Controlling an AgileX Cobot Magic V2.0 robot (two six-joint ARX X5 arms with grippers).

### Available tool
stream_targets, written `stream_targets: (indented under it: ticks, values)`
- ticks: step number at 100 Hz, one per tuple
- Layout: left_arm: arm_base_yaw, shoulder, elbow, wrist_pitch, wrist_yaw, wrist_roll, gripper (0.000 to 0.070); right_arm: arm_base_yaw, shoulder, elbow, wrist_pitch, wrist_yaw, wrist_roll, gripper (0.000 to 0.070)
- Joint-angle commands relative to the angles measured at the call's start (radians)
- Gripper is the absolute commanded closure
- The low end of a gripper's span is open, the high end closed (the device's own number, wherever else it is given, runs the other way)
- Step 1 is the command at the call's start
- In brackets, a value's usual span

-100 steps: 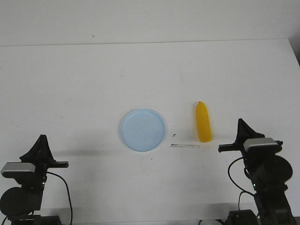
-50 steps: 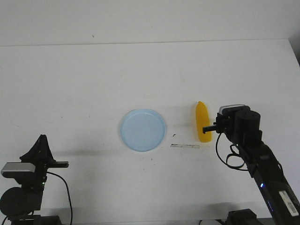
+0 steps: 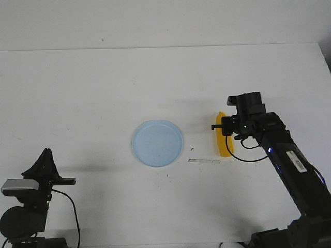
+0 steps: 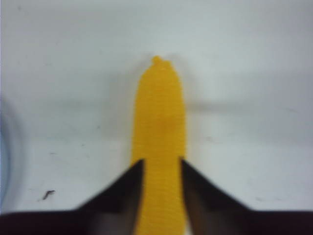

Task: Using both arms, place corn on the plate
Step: 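Close the right gripper on the corn and lift it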

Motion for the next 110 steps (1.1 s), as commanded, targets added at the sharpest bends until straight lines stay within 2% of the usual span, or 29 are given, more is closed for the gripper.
stream_targets:
  ticks: [1,13,22,26,50,66,84,88,98,110]
  values:
    - [0.000,-0.002,0.008,0.012,-0.002,-0.001,0.0699,0.010,0.040,0.032,-0.003,0.000,0.028,0.0280]
    - [0.000,-0.002,0.008,0.012,-0.002,-0.001,0.0699,0.018,0.083,0.034,-0.002,0.003,0.034,0.0256]
    - [0.000,-0.002,0.008,0.012,-0.002,-0.001,0.0699,0.021,0.112,0.034,-0.022,0.016,0.049,0.0091]
    - [0.000,-0.002,0.008,0.012,-0.002,-0.001,0.0699,0.021,0.122,0.034,-0.027,0.020,0.049,0.0047]
    - [0.000,-0.002,0.008,0.011,-0.002,-0.001,0.0699,0.021,0.174,0.033,-0.021,0.026,0.048,0.0047]
    - [0.000,-0.002,0.008,0.012,-0.002,-0.001,0.0699,0.021,0.202,0.032,-0.017,0.027,0.044,0.0091]
    - [0.000,-0.002,0.008,0.012,-0.002,-0.001,0.0699,0.021,0.218,0.032,-0.010,0.027,0.044,0.0098]
    - [0.000,-0.002,0.008,0.012,-0.002,-0.001,0.0699,0.021,0.222,0.032,-0.010,0.027,0.044,0.0133]
    - [0.000,-0.002,0.008,0.012,-0.002,-0.001,0.0699,0.021,0.230,0.032,-0.014,0.027,0.044,0.0292]
    - [0.000,-0.002,0.008,0.012,-0.002,-0.001,0.0699,0.021,0.243,0.032,-0.014,0.026,0.044,0.0310]
